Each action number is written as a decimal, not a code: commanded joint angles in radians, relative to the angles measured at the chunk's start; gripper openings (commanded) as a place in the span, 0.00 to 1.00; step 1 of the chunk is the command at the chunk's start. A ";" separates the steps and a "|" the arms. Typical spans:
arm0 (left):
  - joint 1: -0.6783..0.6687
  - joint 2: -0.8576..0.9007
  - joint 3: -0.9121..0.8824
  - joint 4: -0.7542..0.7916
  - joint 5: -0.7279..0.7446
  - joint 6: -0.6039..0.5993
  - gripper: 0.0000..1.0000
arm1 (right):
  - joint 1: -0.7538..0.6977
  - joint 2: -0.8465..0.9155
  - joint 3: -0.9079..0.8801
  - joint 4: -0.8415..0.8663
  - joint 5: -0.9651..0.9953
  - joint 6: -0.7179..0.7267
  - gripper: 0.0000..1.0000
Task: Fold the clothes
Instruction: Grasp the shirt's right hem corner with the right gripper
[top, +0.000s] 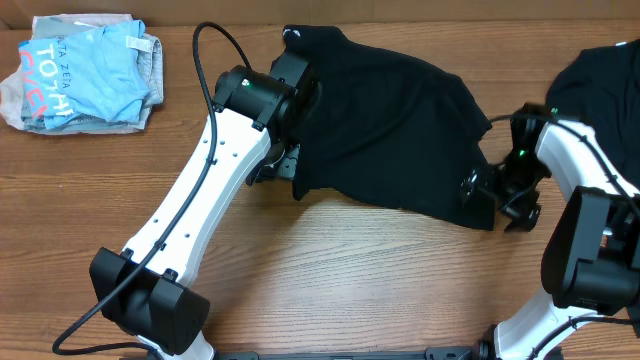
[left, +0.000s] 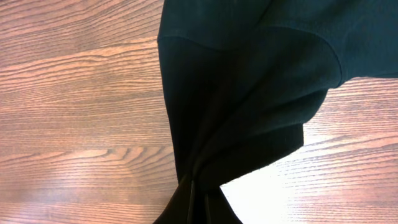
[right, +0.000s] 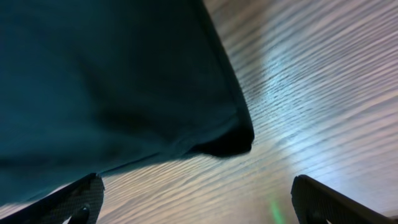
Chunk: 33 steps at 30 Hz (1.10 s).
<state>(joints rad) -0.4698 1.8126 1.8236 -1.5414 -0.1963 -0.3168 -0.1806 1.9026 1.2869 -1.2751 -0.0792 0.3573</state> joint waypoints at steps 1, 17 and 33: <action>0.000 -0.004 -0.008 -0.005 -0.024 -0.027 0.04 | 0.003 -0.032 -0.081 0.056 -0.012 0.040 1.00; 0.000 -0.004 -0.008 -0.005 -0.024 -0.023 0.04 | 0.000 -0.032 -0.103 0.214 0.028 0.071 0.84; 0.000 -0.004 -0.008 -0.002 -0.024 -0.020 0.04 | 0.000 -0.032 -0.200 0.234 0.046 0.112 0.84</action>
<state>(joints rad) -0.4698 1.8126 1.8236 -1.5417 -0.1993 -0.3233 -0.1814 1.8832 1.1286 -1.0580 -0.0563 0.4500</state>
